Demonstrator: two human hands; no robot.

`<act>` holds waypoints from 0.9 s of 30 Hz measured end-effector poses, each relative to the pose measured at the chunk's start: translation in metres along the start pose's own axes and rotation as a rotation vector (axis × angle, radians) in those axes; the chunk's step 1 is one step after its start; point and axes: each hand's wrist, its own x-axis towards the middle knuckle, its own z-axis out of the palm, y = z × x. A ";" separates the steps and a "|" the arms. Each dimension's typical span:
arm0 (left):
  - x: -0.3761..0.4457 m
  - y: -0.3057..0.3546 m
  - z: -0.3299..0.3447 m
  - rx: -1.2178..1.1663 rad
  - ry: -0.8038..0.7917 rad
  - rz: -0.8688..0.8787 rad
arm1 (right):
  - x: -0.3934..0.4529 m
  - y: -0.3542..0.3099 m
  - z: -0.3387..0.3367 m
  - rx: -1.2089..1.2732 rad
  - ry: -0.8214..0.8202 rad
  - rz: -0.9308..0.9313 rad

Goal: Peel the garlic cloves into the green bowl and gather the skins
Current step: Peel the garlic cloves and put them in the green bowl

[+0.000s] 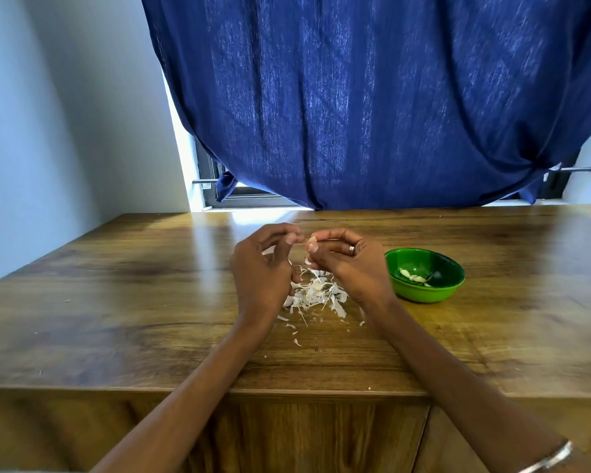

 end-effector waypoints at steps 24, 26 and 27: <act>0.005 -0.004 -0.001 -0.139 -0.100 -0.100 | -0.001 -0.003 0.000 0.001 -0.003 -0.078; 0.004 -0.003 -0.001 -0.145 -0.099 -0.096 | -0.002 -0.004 0.000 0.025 -0.022 -0.062; 0.004 -0.003 -0.001 -0.150 -0.097 -0.095 | -0.002 -0.004 0.000 0.036 -0.035 -0.049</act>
